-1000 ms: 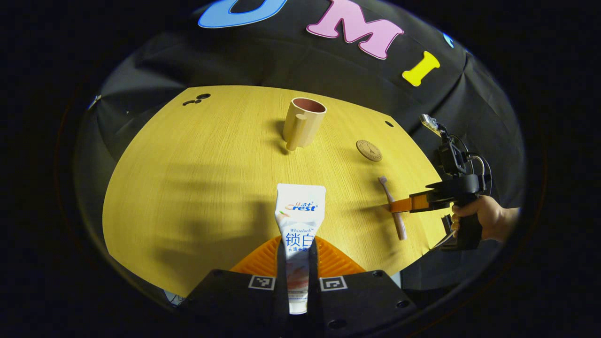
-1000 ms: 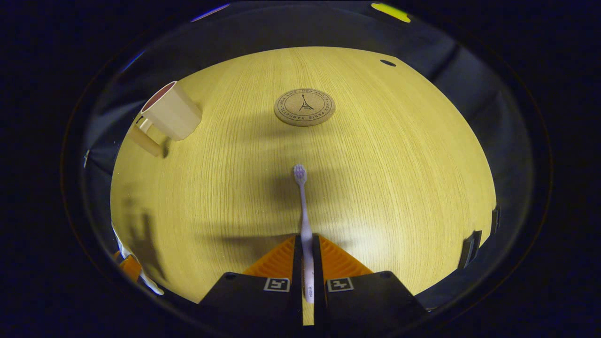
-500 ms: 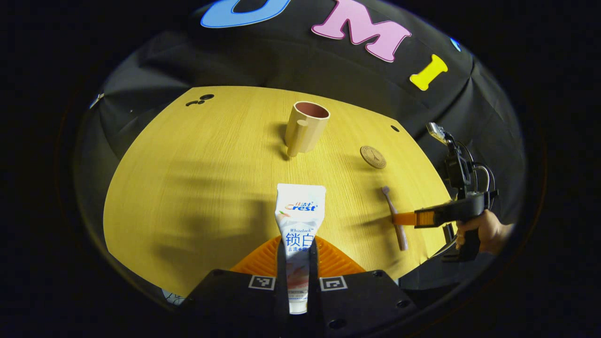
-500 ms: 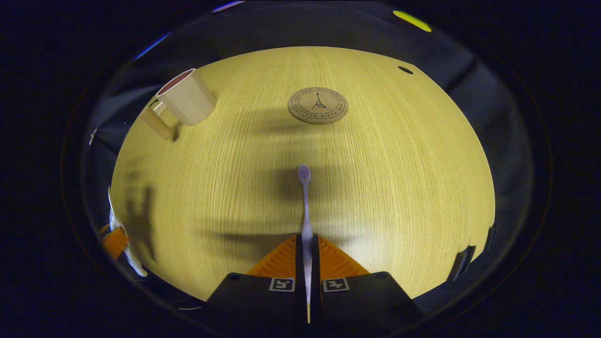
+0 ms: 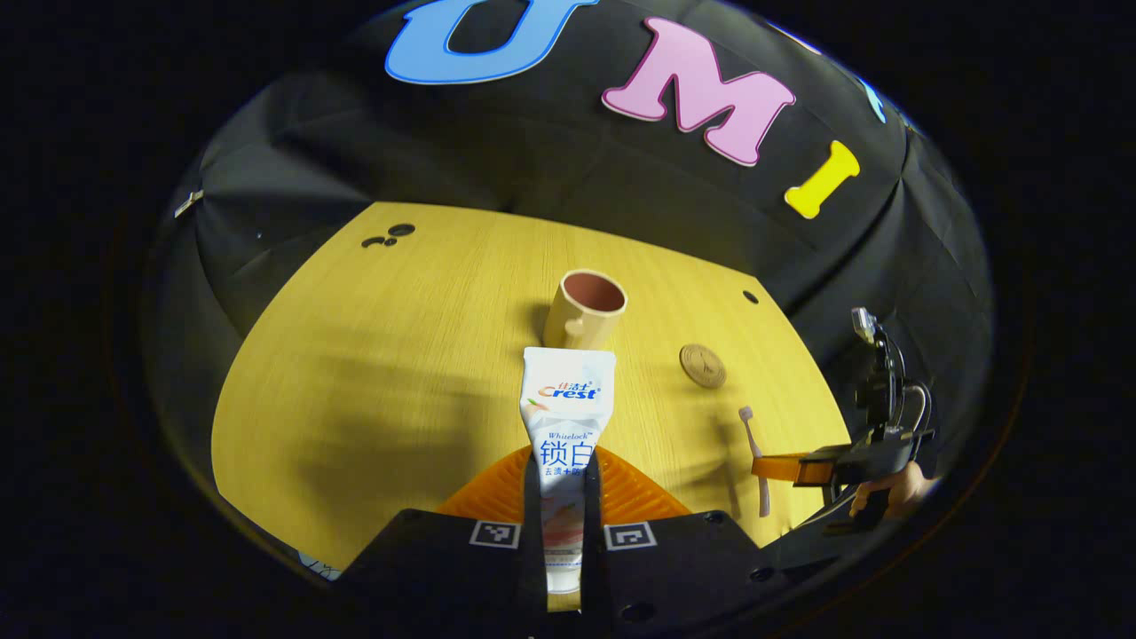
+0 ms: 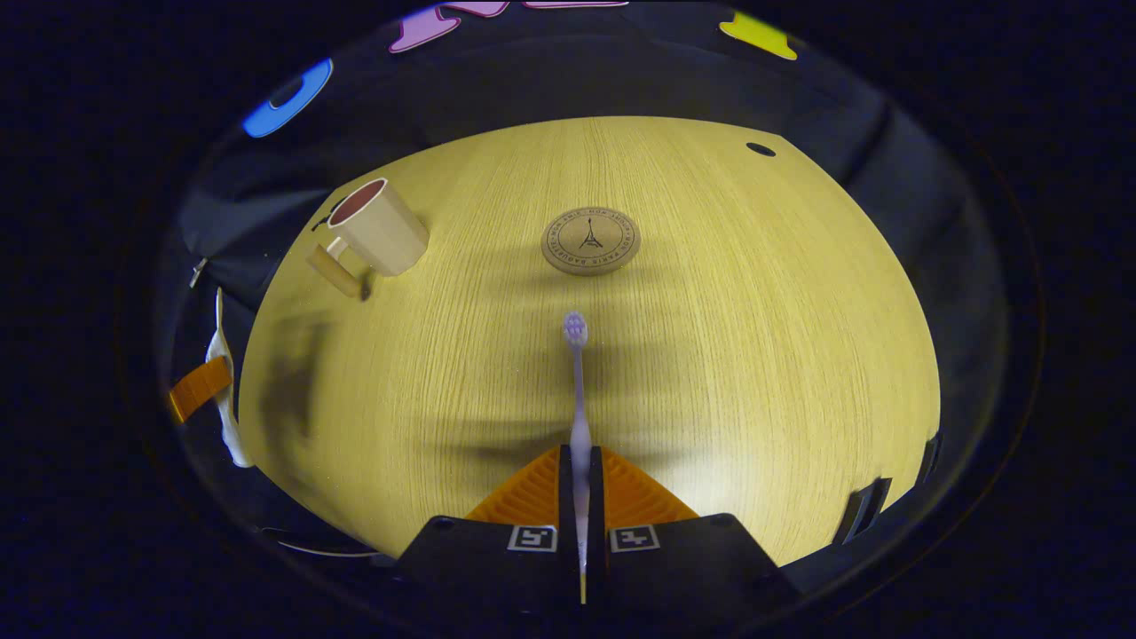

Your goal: Put the toothbrush and toothpaste on the desktop into the cup, then pick up the cup and place it on the coaster on the desktop.

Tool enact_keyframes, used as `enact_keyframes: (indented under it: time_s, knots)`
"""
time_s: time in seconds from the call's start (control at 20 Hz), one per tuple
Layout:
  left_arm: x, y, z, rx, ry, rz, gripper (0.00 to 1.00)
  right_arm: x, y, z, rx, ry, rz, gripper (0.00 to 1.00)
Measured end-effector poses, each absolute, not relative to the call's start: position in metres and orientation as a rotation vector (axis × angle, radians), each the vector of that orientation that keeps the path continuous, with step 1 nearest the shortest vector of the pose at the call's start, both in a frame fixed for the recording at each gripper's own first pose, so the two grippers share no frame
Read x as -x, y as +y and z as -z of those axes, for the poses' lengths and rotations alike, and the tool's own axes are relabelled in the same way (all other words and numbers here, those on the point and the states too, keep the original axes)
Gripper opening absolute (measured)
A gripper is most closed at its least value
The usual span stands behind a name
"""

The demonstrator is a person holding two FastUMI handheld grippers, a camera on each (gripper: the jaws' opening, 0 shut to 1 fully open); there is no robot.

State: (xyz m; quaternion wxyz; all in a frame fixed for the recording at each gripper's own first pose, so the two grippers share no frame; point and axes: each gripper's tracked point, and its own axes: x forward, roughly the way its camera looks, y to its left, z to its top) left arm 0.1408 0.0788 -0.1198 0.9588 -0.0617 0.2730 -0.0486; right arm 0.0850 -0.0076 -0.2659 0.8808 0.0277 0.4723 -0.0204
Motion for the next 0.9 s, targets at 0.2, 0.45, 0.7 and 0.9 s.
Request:
enact_keyframes:
  time_s: [0.2, 0.45, 0.7, 0.9]
  knots:
    - [-0.175, 0.07, 0.071, 0.138, 0.462, 0.113, 0.15, -0.085, -0.015, 0.248, -0.064, 0.947, 0.016, 0.07]
    - [-0.235, 0.059, 0.017, 0.112, 0.329, 0.131, 0.2, -0.081, -0.024, 0.236, -0.112, 0.938, -0.003, 0.07]
    - [-0.3, 0.03, -0.004, 0.161, 0.252, 0.205, 0.2, -0.075, -0.035, 0.224, -0.146, 0.931, 0.0, 0.07]
    - [-0.347, 0.021, 0.005, 0.218, 0.2, 0.243, 0.2, -0.067, -0.051, 0.214, -0.167, 0.925, 0.019, 0.07]
